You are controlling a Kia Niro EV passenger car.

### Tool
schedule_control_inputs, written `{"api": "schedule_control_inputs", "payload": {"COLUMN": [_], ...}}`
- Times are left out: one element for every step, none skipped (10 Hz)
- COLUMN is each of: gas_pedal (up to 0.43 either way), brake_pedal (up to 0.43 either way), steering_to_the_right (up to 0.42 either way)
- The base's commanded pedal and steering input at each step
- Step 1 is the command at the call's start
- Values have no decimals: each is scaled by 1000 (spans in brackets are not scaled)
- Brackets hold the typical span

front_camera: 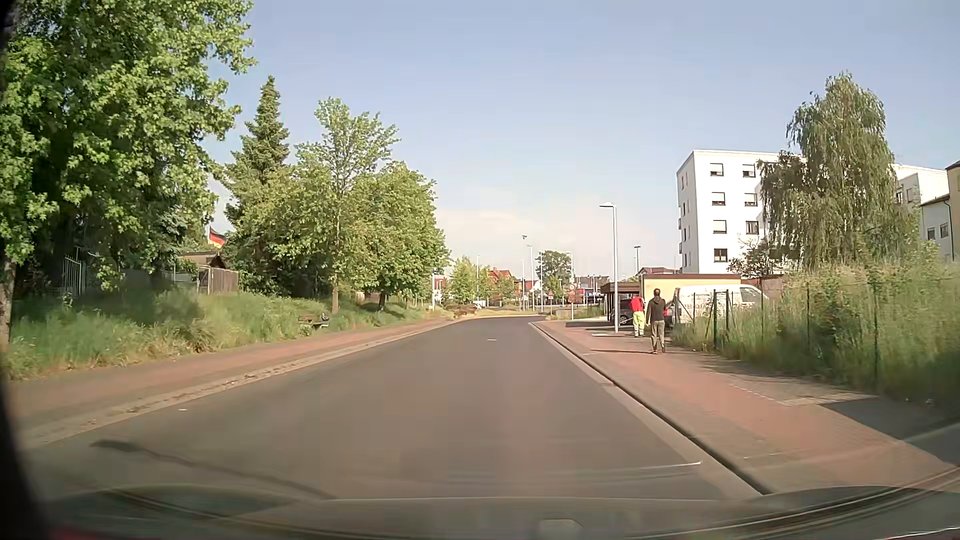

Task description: Follow the waypoints while adhering to traffic rules and regulations

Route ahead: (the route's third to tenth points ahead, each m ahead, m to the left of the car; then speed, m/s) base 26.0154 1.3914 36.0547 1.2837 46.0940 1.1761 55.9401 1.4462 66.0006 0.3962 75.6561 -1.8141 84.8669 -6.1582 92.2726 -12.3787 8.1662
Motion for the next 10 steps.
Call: {"api": "schedule_control_inputs", "payload": {"gas_pedal": [20, 20, 20, 20, 20, 20, 20, 20, 20, 20], "brake_pedal": [12, 12, 12, 12, 12, 12, 12, 12, 12, 12], "steering_to_the_right": [-3, -3, -1, 0, 1, 3, 4, 5, 5, 5]}}
